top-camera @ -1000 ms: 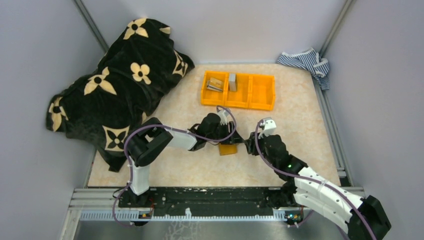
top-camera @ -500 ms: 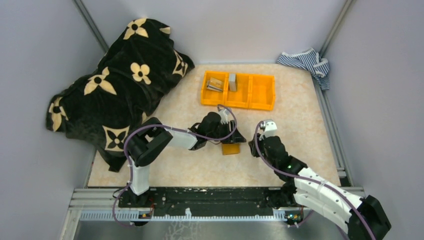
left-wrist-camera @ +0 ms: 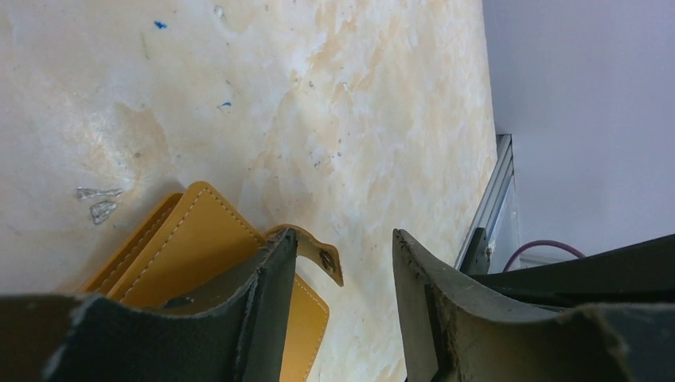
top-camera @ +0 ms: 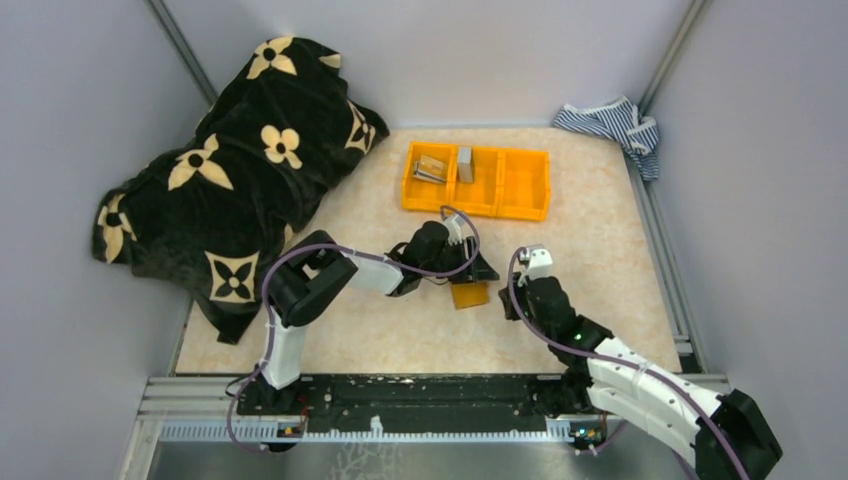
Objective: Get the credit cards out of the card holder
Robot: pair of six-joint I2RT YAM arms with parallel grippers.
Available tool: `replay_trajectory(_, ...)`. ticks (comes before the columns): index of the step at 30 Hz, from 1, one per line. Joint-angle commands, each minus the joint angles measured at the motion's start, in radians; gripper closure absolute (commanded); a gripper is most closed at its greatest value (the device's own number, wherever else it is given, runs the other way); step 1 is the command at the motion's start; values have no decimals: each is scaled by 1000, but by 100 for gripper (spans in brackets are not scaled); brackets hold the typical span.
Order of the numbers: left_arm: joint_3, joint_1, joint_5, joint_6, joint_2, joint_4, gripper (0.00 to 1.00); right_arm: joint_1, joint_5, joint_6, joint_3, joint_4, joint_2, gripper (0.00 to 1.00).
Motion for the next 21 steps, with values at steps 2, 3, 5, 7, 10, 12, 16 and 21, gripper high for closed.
replay_trajectory(2, 29, -6, 4, -18, 26, 30, 46, -5, -54, -9, -9, 84, -24, 100)
replay_trajectory(3, 30, -5, 3, -17, 31, 27, 46, -5, -73, -13, -14, 106, -20, 100)
replay_trajectory(5, 32, -5, 2, -24, 39, 27, 46, -5, -110, -6, -33, 174, -3, 100)
replay_trajectory(7, 35, -5, 7, -35, 49, 32, 46, -4, -138, 9, -54, 259, 41, 100)
replay_trajectory(10, 41, -4, 11, -43, 60, 35, 46, -4, -147, 27, -77, 368, 126, 100)
replay_trajectory(12, 40, -5, 11, -45, 59, 33, 46, -5, -154, 31, -87, 443, 185, 100)
replay_trajectory(16, 36, -5, 11, -43, 57, 29, 46, -4, -150, 33, -85, 571, 295, 100)
replay_trajectory(21, 21, -4, 2, -42, 45, 25, 46, -5, -99, 33, -71, 664, 381, 100)
